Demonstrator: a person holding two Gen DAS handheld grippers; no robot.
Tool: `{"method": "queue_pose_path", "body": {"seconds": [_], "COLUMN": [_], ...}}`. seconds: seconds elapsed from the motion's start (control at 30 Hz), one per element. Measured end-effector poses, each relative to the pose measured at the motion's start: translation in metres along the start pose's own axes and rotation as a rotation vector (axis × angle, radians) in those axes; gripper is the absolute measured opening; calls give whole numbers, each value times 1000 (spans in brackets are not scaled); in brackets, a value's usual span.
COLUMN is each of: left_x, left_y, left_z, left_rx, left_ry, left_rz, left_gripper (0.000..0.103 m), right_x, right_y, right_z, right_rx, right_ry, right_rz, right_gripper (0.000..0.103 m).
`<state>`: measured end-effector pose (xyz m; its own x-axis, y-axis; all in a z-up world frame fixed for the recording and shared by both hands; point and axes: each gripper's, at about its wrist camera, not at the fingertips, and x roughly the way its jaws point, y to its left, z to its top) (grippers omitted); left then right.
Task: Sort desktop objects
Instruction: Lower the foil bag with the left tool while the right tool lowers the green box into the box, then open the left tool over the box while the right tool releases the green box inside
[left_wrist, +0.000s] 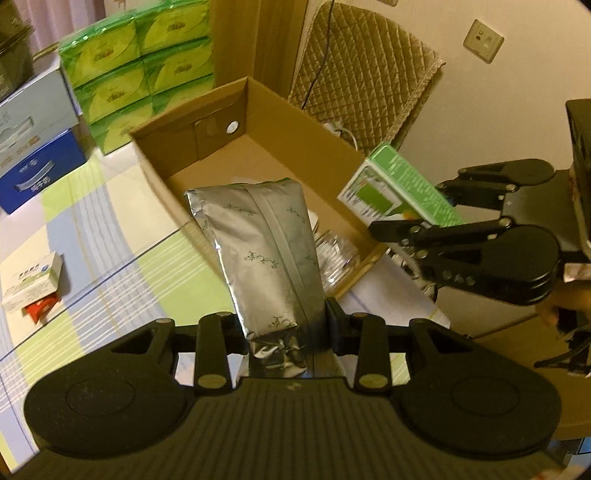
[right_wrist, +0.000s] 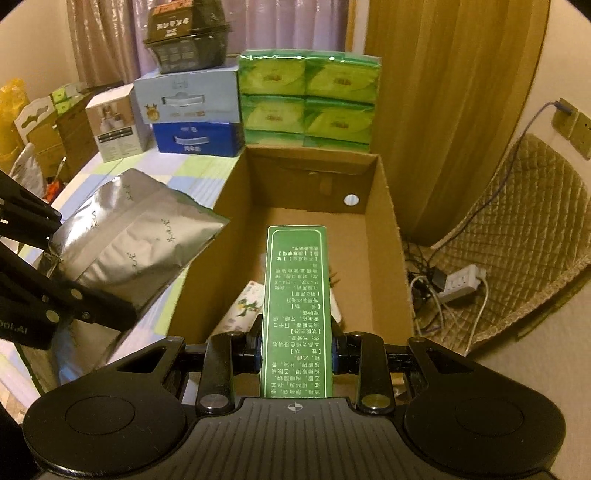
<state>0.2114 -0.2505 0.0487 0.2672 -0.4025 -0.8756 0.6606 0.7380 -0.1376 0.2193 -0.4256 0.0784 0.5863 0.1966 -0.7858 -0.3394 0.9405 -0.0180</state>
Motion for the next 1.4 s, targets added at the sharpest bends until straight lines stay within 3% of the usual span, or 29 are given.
{"method": "queue_pose_path", "body": {"seconds": [0.7,1.4], "left_x": [33,60], "left_y": [-15,18], "left_z": [30,65], "left_rx": [-34,-261], "left_ry": [6,-55], "left_rz": [-29,-51], "left_gripper": [32,32], "right_x": [15,40], "right_y": [-31,-51], "right_z": [4,29], "right_rx": [24,80], "right_ry": [10,-28], "right_rz": [-8,-41], "right_gripper": [28,28]}}
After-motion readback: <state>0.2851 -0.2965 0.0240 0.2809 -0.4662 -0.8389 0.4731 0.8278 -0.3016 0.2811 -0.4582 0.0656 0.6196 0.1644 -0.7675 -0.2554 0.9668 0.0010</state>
